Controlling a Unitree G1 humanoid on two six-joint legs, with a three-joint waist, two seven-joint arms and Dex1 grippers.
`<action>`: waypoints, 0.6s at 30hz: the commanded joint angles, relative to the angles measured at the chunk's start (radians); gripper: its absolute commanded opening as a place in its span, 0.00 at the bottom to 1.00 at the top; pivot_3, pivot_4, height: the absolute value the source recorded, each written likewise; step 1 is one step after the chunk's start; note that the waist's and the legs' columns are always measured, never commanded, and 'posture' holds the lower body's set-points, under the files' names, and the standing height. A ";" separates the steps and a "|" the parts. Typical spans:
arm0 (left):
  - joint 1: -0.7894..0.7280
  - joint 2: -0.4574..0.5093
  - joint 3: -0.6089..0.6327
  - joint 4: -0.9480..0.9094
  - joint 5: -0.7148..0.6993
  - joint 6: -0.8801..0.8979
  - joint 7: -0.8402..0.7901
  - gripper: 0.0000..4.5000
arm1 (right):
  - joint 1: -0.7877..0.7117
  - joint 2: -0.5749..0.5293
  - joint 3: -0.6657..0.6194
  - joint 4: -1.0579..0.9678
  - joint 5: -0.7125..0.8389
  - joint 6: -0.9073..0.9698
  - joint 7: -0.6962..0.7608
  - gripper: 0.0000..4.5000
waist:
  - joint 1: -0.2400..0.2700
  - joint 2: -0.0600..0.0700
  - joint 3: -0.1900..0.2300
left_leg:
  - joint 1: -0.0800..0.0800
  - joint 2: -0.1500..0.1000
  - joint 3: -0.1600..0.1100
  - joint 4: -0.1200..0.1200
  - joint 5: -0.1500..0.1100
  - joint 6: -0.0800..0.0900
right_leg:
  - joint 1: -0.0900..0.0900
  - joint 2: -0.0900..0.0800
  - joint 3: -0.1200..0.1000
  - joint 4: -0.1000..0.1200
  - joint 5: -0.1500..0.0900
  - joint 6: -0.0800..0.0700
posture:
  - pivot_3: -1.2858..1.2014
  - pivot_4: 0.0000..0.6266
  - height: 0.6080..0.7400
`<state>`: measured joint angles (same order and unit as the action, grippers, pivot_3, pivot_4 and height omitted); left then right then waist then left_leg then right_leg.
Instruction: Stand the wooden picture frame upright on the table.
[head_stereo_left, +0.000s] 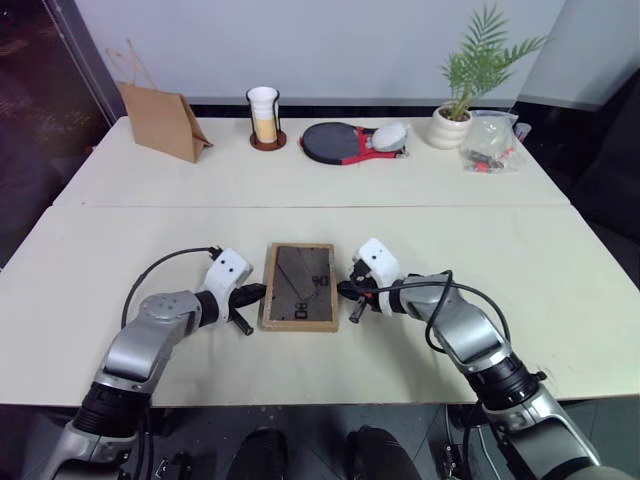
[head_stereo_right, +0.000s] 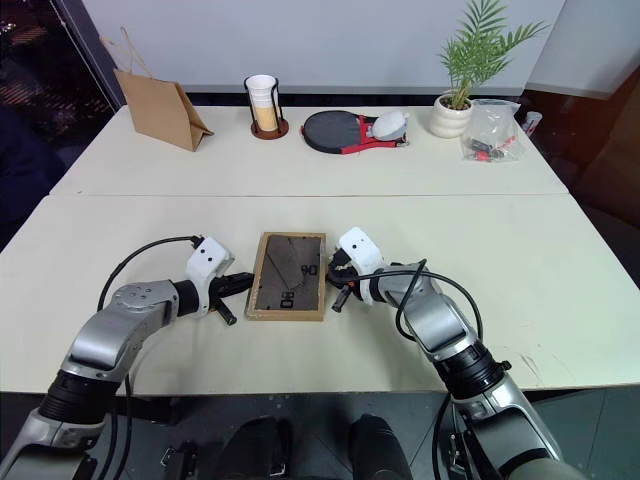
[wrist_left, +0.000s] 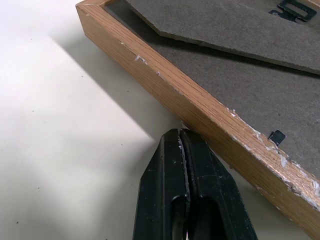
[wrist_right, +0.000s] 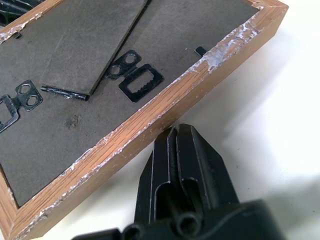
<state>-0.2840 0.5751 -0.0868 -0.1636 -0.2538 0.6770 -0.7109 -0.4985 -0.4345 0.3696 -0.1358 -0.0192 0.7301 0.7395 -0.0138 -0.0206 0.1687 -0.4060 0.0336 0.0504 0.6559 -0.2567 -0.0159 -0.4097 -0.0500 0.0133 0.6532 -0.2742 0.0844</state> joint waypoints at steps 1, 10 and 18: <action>0.049 0.088 0.072 -0.046 -0.108 0.080 -0.119 0.06 | -0.011 -0.048 -0.021 -0.045 0.014 -0.018 0.037 0.00 | -0.006 0.000 0.000 | 0.000 0.000 0.000 0.000 0.000 0.000 | 0.000 0.000 0.000 0.000 0.000 0.000 | 0.52 0.24 1.00; -0.083 0.123 0.286 0.007 -0.547 0.583 -0.224 1.00 | -0.016 -0.121 -0.036 -0.081 0.037 -0.060 0.102 0.00 | 0.000 -0.001 0.000 | -0.002 0.001 -0.001 0.001 0.000 0.000 | -0.001 0.000 -0.001 -0.001 0.000 0.000 | 0.52 0.24 1.00; -0.191 0.009 0.370 0.153 -0.603 0.851 -0.048 1.00 | -0.014 -0.108 0.017 -0.055 0.014 -0.080 0.109 0.00 | -0.005 -0.001 0.000 | -0.002 0.000 -0.002 0.005 -0.001 0.001 | 0.000 0.002 -0.001 0.001 0.000 0.000 | 0.52 0.24 1.00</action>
<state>-0.4601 0.5829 0.2596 -0.0089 -0.8512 1.5051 -0.7855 -0.4988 -0.5497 0.3850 -0.1786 -0.0001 0.6684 0.8490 -0.0192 -0.0214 0.1692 -0.4082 0.0339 0.0484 0.6608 -0.2575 -0.0145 -0.4105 -0.0479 0.0125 0.6541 -0.2742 0.0847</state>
